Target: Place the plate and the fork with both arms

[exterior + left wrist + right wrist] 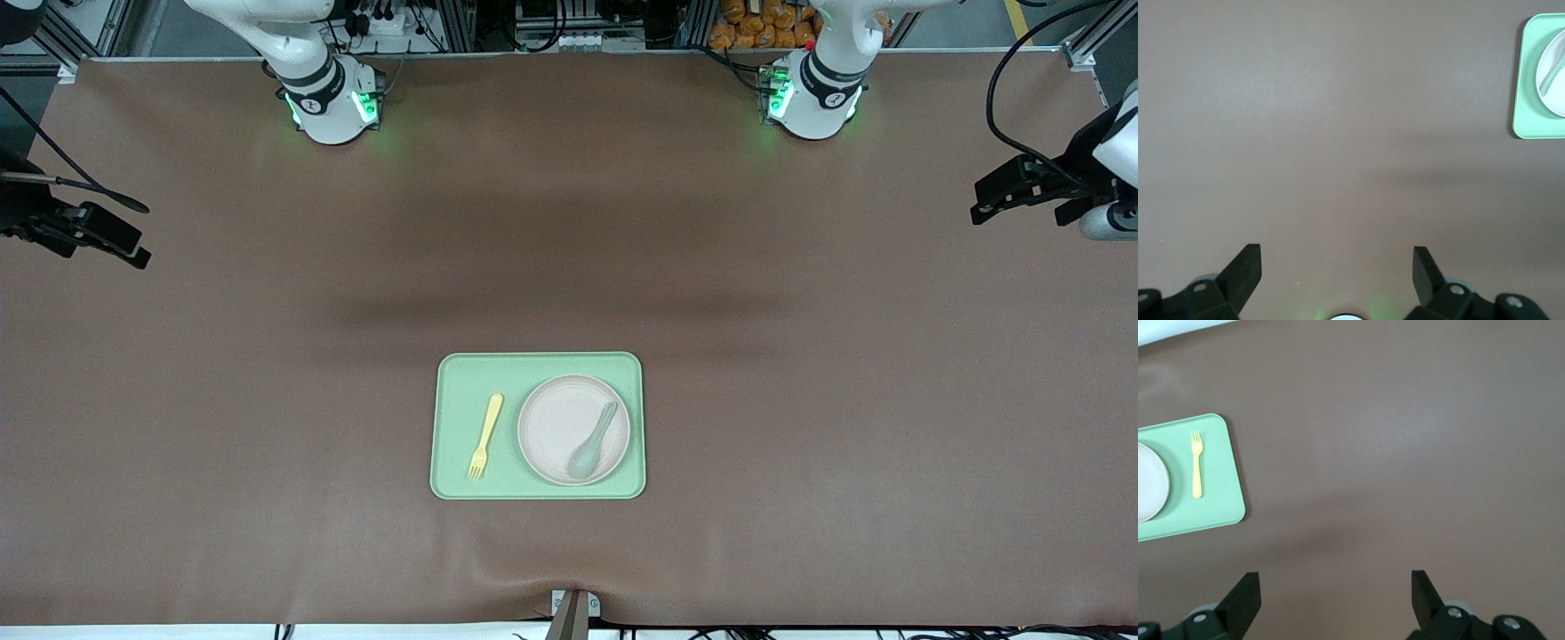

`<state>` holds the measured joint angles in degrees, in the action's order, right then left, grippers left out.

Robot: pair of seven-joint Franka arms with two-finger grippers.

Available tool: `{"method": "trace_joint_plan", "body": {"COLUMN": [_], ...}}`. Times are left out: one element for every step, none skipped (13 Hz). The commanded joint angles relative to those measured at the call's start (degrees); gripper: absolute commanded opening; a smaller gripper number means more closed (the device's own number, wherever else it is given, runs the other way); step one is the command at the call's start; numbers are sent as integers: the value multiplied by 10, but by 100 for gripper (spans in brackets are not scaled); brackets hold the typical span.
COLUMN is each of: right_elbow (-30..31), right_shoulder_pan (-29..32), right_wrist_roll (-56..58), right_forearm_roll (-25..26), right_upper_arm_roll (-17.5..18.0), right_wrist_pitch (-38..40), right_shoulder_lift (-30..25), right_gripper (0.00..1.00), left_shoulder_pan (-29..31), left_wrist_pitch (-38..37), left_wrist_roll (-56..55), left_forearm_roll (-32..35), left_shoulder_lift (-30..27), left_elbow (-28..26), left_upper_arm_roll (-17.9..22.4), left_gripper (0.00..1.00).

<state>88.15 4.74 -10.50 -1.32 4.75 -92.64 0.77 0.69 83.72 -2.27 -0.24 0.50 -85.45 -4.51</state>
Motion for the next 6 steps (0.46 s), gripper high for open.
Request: {"method": "trace_joint_plan", "body": {"right_elbow": [-12, -15, -15, -16, -15, -15], "right_shoulder_pan": [7, 7, 7, 7, 6, 6], "right_wrist_roll": [9, 10, 10, 11, 14, 10], "right_forearm_roll": [19, 26, 27, 27, 27, 27], "right_upper_arm_roll": [9, 9, 9, 9, 10, 9], "right_wrist_pitch": [-9, -8, -7, -5, -5, -4], "right_shoulder_lift": [-10, -10, -10, -10, -10, -10], "right_gripper": [100, 100, 100, 100, 100, 100], "left_shoulder_pan": [2, 3, 0, -1, -1, -1], "left_wrist_pitch": [-3, -3, -4, -4, -4, -4], "left_wrist_roll": [25, 42, 47, 47, 47, 48], "left_forearm_roll": [-9, -7, -3, -3, -3, -3], "left_shoulder_lift": [1, 2, 2, 2, 2, 1], "left_elbow": [9, 9, 8, 7, 7, 7], "left_upper_arm_roll": [-1, 0, 0, -1, -1, -1], "left_gripper": [100, 100, 100, 100, 100, 100]}}
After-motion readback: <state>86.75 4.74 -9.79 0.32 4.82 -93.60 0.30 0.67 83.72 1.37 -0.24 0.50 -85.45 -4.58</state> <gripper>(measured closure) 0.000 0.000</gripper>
